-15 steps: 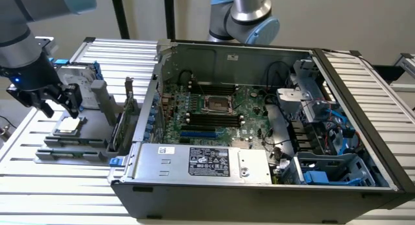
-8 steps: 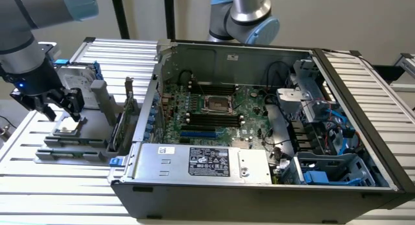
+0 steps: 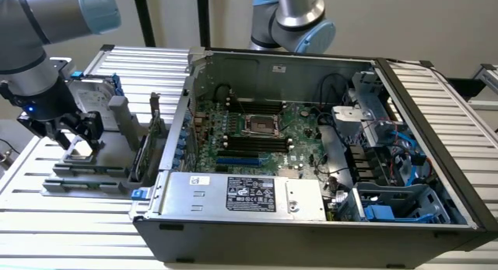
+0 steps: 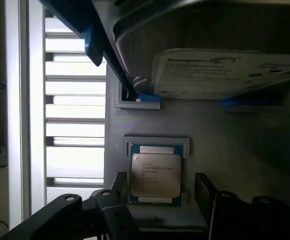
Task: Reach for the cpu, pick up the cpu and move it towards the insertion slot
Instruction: 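Pick up the cpu and move it towards the insertion slot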
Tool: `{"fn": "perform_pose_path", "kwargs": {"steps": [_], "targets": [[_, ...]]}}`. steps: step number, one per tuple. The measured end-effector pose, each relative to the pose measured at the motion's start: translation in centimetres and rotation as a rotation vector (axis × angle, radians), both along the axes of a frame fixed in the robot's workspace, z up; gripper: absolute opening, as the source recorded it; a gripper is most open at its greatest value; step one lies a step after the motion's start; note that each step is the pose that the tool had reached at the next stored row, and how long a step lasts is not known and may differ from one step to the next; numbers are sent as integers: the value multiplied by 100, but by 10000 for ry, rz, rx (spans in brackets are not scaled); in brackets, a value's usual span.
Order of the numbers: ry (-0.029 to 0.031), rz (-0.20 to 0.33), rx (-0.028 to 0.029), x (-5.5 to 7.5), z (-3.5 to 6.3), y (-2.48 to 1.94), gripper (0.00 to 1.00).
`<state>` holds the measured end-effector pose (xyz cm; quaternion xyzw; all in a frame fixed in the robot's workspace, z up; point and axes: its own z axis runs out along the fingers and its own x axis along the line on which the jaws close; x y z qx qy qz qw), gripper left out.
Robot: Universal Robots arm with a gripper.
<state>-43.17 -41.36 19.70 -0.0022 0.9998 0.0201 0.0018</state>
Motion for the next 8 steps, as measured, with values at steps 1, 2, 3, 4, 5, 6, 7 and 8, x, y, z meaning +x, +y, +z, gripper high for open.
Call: {"fn": "perform_pose_path", "kwargs": {"steps": [1,2,3,4,5,6,7,8], "targets": [[-1,-1,0,-1,-17,0,65],[0,-4,0,-4,-30,0,65],[0,-8,0,-8,-37,1,65],[1,-9,-1,-12,-40,1,65],[0,-11,0,-16,-42,2,65],[0,-14,0,-21,-44,4,65],[-1,-14,0,-22,-45,5,65],[2,-13,-1,-23,-45,5,65]]}}
